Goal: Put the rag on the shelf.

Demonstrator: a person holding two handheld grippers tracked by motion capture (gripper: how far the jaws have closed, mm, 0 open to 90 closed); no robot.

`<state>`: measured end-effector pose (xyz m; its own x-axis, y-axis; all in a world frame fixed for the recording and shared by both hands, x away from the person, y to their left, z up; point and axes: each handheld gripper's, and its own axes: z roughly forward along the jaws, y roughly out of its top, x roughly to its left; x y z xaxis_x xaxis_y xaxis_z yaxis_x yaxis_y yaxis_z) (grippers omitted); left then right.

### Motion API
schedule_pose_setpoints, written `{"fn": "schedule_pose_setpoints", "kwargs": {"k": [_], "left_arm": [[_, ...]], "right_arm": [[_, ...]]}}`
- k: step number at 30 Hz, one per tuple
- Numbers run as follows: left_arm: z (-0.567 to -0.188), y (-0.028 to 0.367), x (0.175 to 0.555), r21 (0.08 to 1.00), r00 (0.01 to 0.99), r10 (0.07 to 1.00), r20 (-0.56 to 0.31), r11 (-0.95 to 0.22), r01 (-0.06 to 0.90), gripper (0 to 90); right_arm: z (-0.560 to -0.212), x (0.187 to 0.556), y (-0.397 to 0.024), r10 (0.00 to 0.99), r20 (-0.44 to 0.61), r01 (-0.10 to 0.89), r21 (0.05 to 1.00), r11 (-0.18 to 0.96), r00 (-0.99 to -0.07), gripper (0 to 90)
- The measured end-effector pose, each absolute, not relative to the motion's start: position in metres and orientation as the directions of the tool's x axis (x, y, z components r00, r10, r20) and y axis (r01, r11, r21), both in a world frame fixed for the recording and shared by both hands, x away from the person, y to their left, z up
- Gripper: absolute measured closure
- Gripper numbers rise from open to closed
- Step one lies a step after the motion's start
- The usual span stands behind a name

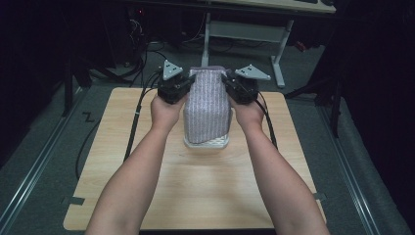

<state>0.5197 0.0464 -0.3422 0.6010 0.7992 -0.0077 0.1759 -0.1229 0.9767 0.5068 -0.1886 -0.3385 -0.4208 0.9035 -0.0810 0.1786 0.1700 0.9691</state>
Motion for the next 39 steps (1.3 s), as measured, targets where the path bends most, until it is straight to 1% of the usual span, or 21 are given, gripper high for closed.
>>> {"fn": "schedule_pose_setpoints", "kwargs": {"k": [6,7,8,9,10,11,12,16,24,28,31,34,35,39], "left_arm": [[-0.353,0.041,0.531,0.958,0.592,0.805,-0.043,-0.134,0.252,81.4],[-0.355,0.041,0.535,0.951,0.58,0.811,-0.076,-0.116,0.288,74.6],[-0.355,0.041,0.535,0.951,0.58,0.811,-0.076,-0.116,0.288,68.2],[-0.356,0.042,0.537,0.945,0.582,0.807,-0.099,-0.107,0.309,68.2],[-0.357,0.044,0.538,0.943,0.574,0.812,-0.102,-0.105,0.316,60.7],[-0.358,0.047,0.537,0.946,0.555,0.826,-0.103,-0.091,0.312,57.1],[-0.358,0.047,0.537,0.946,0.555,0.826,-0.103,-0.091,0.312,56.1],[-0.36,0.053,0.534,0.946,0.552,0.826,-0.116,-0.077,0.314,55.2],[-0.366,0.058,0.517,0.952,0.567,0.818,-0.095,-0.091,0.291,54.6],[-0.366,0.061,0.504,0.958,0.581,0.811,-0.066,-0.111,0.264,54.6],[-0.366,0.061,0.495,0.955,0.589,0.808,-0.015,-0.163,0.248,54.6],[-0.366,0.063,0.483,0.959,0.588,0.809,0.01,-0.174,0.223,54.0],[-0.367,0.065,0.477,0.958,0.596,0.803,0.01,-0.178,0.224,52.9],[-0.369,0.067,0.466,0.958,0.594,0.804,0.026,-0.189,0.213,52.3]], "right_arm": [[-0.343,0.517,-0.189,0.91,-0.096,0.212,0.958,0.195,-0.403,79.6],[-0.346,0.521,-0.189,0.912,-0.088,0.244,0.949,0.199,-0.401,77.0],[-0.347,0.524,-0.189,0.913,-0.083,0.265,0.943,0.202,-0.4,73.9],[-0.347,0.524,-0.189,0.913,-0.083,0.265,0.943,0.202,-0.4,73.9],[-0.348,0.524,-0.189,0.913,-0.089,0.27,0.94,0.209,-0.398,69.8],[-0.35,0.524,-0.189,0.91,-0.078,0.285,0.936,0.208,-0.408,65.2],[-0.35,0.524,-0.189,0.91,-0.078,0.285,0.936,0.208,-0.408,65.2],[-0.351,0.521,-0.19,0.907,-0.078,0.277,0.938,0.207,-0.414,64.5],[-0.354,0.51,-0.193,0.896,-0.082,0.275,0.936,0.219,-0.436,63.7],[-0.356,0.501,-0.195,0.892,-0.091,0.266,0.937,0.228,-0.443,62.7],[-0.359,0.493,-0.195,0.887,-0.105,0.265,0.933,0.245,-0.449,61.5],[-0.363,0.483,-0.197,0.878,-0.12,0.256,0.93,0.262,-0.463,65.1],[-0.364,0.477,-0.197,0.873,-0.136,0.25,0.927,0.279,-0.469,65.4],[-0.367,0.465,-0.199,0.871,-0.133,0.246,0.929,0.276,-0.473,65.9]]}}
